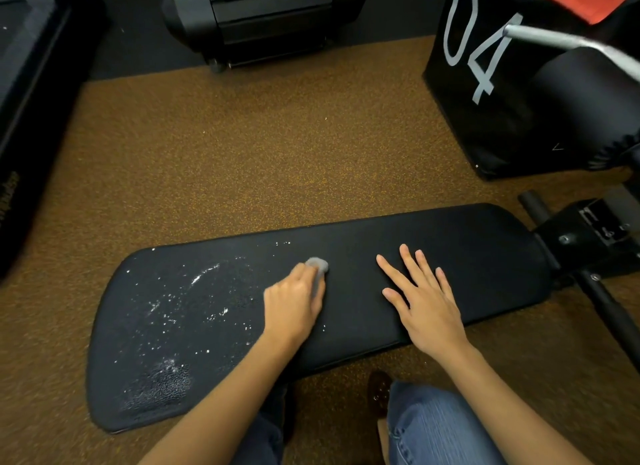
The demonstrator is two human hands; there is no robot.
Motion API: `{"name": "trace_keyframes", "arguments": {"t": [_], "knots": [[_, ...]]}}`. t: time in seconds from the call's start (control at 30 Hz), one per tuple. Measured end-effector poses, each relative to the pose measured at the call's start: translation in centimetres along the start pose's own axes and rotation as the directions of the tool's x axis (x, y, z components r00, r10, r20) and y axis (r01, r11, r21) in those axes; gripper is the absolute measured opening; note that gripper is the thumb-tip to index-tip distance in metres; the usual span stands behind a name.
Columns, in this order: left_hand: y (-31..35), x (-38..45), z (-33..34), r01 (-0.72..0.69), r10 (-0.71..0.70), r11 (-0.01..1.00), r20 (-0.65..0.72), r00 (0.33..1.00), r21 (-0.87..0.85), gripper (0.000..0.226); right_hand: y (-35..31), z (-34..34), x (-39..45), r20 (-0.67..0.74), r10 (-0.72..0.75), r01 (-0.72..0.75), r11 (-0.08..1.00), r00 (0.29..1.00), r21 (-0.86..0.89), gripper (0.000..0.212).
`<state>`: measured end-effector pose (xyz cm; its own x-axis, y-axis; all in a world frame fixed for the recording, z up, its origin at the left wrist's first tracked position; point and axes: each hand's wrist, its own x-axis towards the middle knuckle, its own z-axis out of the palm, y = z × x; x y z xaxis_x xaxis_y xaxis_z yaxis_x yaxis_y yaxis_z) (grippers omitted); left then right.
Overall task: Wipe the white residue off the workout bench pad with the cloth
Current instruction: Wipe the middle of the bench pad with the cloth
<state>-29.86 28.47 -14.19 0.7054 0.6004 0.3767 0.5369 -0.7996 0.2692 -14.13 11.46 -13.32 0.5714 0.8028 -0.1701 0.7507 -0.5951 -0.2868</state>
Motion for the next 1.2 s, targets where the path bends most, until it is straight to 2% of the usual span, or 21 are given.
{"name": "trace_keyframes", "arguments": {"t": [0.07, 0.17, 0.37, 0.43, 0.53, 0.63, 0.7, 0.77, 0.83, 0.9, 1.0, 1.1, 1.17, 1.2], "knots": [[1.0, -1.1, -0.2, -0.044, 0.045, 0.999, 0.04, 0.998, -0.024, 0.027, 0.0, 0.0, 0.1, -0.009, -0.006, 0.006, 1.0, 1.0, 0.006, 0.05], [1.1, -0.4, -0.2, -0.07, 0.071, 0.997, 0.025, 0.997, -0.036, 0.024, 0.1, 0.1, 0.1, -0.024, -0.013, 0.013, 1.0, 1.0, 0.0, 0.047], [2.1, 2.6, 1.2, 0.042, -0.042, 0.999, 0.001, 0.999, -0.012, 0.013, 0.2, 0.2, 0.0, -0.017, -0.003, 0.003, 1.0, 1.0, 0.001, 0.047], [3.6, 1.5, 1.3, -0.011, 0.011, 1.0, 0.011, 1.0, 0.002, 0.009, 0.3, 0.3, 0.0, -0.016, 0.002, -0.002, 1.0, 1.0, -0.009, 0.048], [5.3, -1.1, 1.1, -0.129, 0.13, 0.991, 0.067, 0.989, -0.021, 0.025, 0.3, 0.3, 0.1, -0.016, -0.004, 0.004, 1.0, 1.0, -0.009, 0.055], [3.8, -0.1, 1.1, -0.199, 0.199, 0.98, 0.058, 0.978, 0.008, 0.025, 0.3, 0.3, 0.2, -0.019, -0.008, 0.008, 1.0, 1.0, -0.011, 0.055], [2.1, 2.0, 0.8, -0.143, 0.142, 0.988, 0.037, 0.989, 0.049, 0.025, 0.4, 0.3, 0.1, -0.021, -0.006, 0.006, 1.0, 1.0, -0.006, 0.052], [1.0, 3.4, 0.8, -0.03, 0.03, 0.998, 0.007, 1.0, 0.052, 0.025, 0.3, 0.2, 0.1, -0.015, -0.001, 0.001, 1.0, 1.0, 0.002, 0.048], [1.7, 2.7, 0.9, 0.035, -0.036, 0.999, 0.015, 0.999, 0.033, 0.016, 0.1, 0.2, 0.1, -0.006, 0.005, -0.005, 1.0, 1.0, 0.014, 0.051], [3.6, 0.9, 0.8, 0.041, -0.041, 0.999, 0.057, 0.998, -0.007, 0.011, 0.0, 0.1, 0.1, 0.005, 0.009, -0.009, 1.0, 1.0, 0.008, 0.052], [5.0, -1.1, 0.6, -0.029, 0.032, 0.999, 0.11, 0.993, -0.035, 0.024, 0.0, 0.1, 0.1, -0.001, 0.002, -0.002, 1.0, 1.0, 0.008, 0.052], [3.0, 1.1, 0.5, -0.083, 0.081, 0.996, 0.076, 0.994, 0.022, 0.02, 0.1, 0.2, 0.1, -0.012, -0.001, 0.002, 1.0, 1.0, 0.016, 0.051], [0.9, 3.6, 0.7, -0.022, 0.019, 0.998, 0.039, 0.999, 0.056, 0.006, 0.1, 0.2, 0.1, -0.012, 0.0, 0.0, 1.0, 1.0, 0.021, 0.05], [-0.1, 4.8, 0.8, 0.039, -0.039, 0.998, 0.005, 0.999, 0.056, 0.007, 0.2, 0.3, 0.1, -0.016, 0.0, 0.001, 1.0, 1.0, 0.028, 0.049]]}}
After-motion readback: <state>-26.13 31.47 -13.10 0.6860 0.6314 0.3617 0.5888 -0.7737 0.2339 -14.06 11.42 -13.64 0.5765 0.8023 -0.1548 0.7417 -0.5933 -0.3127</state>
